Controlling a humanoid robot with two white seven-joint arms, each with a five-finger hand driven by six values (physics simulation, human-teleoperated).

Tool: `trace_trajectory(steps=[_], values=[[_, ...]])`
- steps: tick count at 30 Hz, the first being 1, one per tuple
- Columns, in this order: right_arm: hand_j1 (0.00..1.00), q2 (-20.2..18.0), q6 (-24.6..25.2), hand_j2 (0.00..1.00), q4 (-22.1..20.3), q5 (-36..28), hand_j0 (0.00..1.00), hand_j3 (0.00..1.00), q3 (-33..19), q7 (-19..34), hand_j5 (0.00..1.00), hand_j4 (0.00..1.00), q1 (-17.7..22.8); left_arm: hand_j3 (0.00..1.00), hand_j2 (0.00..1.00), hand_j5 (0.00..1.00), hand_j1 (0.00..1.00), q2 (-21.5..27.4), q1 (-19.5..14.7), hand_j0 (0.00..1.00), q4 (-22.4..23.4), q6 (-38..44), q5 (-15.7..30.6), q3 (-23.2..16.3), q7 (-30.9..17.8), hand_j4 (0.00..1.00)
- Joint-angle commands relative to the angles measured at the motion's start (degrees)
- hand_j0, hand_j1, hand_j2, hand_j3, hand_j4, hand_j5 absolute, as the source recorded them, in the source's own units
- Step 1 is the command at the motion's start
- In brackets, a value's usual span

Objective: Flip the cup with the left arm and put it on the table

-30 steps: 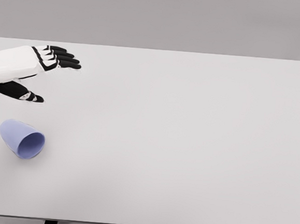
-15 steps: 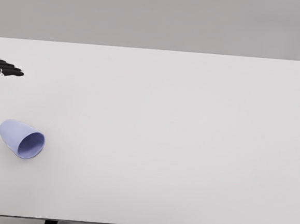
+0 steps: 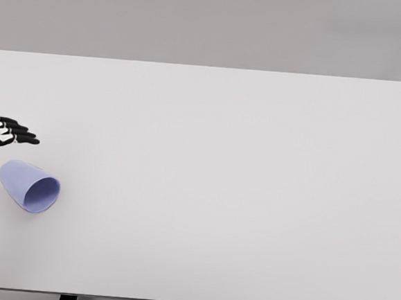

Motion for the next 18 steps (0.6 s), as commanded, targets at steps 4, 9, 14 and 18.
trace_trajectory(steps=[4, 9, 14, 18], values=[[1.0, 0.0, -0.01, 1.0, 0.0, -0.01, 1.0, 1.0, 0.0, 0.02, 1.0, 1.0, 0.0, 1.0, 1.0, 1.0, 1.0, -2.62, -0.09, 1.0, 0.56, 0.04, -1.06, -1.83, -0.45, 1.0], [1.0, 0.0, -0.01, 1.0, 0.0, -0.01, 1.0, 1.0, 0.0, 0.02, 1.0, 1.0, 0.0, 1.0, 1.0, 1.0, 1.0, -4.82, -0.09, 1.0, 1.97, 0.04, -3.79, -3.15, -0.36, 1.0], [1.0, 0.0, -0.01, 1.0, 0.0, -0.01, 1.0, 1.0, 0.0, 0.02, 1.0, 1.0, 0.0, 1.0, 1.0, 1.0, 1.0, -5.88, 0.0, 1.0, 2.85, 0.04, -3.88, -3.15, -0.36, 1.0], [1.0, 0.0, -0.01, 1.0, 0.0, -0.01, 1.0, 1.0, 0.0, 0.02, 1.0, 1.0, 0.0, 1.0, 1.0, 1.0, 1.0, -6.49, -0.09, 1.0, 2.76, 0.04, -3.88, -3.15, -0.36, 1.0]])
